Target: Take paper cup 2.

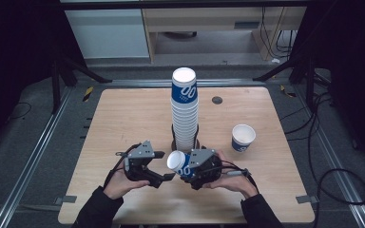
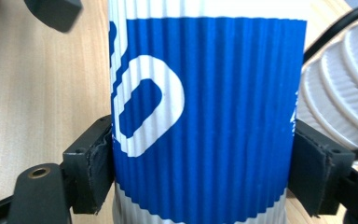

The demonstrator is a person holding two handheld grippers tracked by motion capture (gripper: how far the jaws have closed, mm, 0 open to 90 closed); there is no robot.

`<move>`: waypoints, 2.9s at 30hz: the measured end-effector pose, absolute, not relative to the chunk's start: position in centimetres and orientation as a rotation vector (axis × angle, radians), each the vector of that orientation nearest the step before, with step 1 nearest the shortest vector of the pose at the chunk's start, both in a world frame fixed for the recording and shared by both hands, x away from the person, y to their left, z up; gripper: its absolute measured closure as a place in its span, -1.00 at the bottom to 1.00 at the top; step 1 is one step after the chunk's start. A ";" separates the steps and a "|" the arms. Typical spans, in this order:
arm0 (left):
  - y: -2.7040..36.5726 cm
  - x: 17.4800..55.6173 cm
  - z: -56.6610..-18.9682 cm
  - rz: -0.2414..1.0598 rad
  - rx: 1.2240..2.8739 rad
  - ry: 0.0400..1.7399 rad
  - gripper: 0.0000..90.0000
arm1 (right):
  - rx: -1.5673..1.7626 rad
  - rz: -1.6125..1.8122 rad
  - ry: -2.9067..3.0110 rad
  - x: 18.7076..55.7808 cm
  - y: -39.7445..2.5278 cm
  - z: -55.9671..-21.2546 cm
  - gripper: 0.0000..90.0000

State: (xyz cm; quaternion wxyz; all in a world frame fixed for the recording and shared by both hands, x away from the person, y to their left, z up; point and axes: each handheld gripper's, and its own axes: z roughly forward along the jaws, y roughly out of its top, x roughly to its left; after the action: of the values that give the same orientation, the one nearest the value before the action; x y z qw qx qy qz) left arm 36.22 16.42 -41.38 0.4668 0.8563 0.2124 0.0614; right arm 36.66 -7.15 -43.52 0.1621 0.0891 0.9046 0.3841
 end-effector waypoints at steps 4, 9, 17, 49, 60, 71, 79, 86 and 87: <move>16.1 36.2 -41.5 0.139 2.104 0.517 -0.71 | 0.234 1.093 2.590 36.5 -6.8 -43.7 -0.55; 15.5 36.2 -41.6 0.125 2.117 0.505 -0.71 | 0.208 1.086 2.594 36.4 -6.3 -43.9 -0.55; 14.6 36.4 -41.9 0.105 2.137 0.495 -0.69 | 0.176 1.084 2.596 36.1 -5.9 -43.9 -0.55; 15.5 36.7 -41.3 0.117 2.084 0.505 -0.44 | 0.284 1.178 2.580 36.7 -6.7 -43.0 -0.82; 17.7 37.4 -40.7 0.161 1.987 0.519 -0.44 | 0.440 1.353 2.493 37.4 -10.4 -40.9 -0.84; 18.8 37.5 -40.2 0.147 1.904 0.487 -0.44 | 0.471 1.435 2.526 37.6 -11.6 -41.4 -0.84; 18.1 37.1 -40.1 0.104 1.877 0.446 -0.44 | 0.435 1.508 2.578 37.7 -10.9 -41.9 -0.83; 17.5 36.6 -39.9 0.084 1.872 0.407 -0.44 | 0.415 1.596 2.597 37.8 -10.7 -42.2 -0.83; 17.4 36.6 -39.9 0.081 1.872 0.404 -0.44 | 0.414 1.598 2.600 37.9 -10.6 -42.2 -0.83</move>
State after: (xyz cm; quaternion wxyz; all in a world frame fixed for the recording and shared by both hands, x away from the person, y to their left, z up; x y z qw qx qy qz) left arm 36.61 17.41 -39.88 0.5747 0.7992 0.1724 0.0344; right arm 37.85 -10.64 -42.20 0.0308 0.1343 0.8438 0.5187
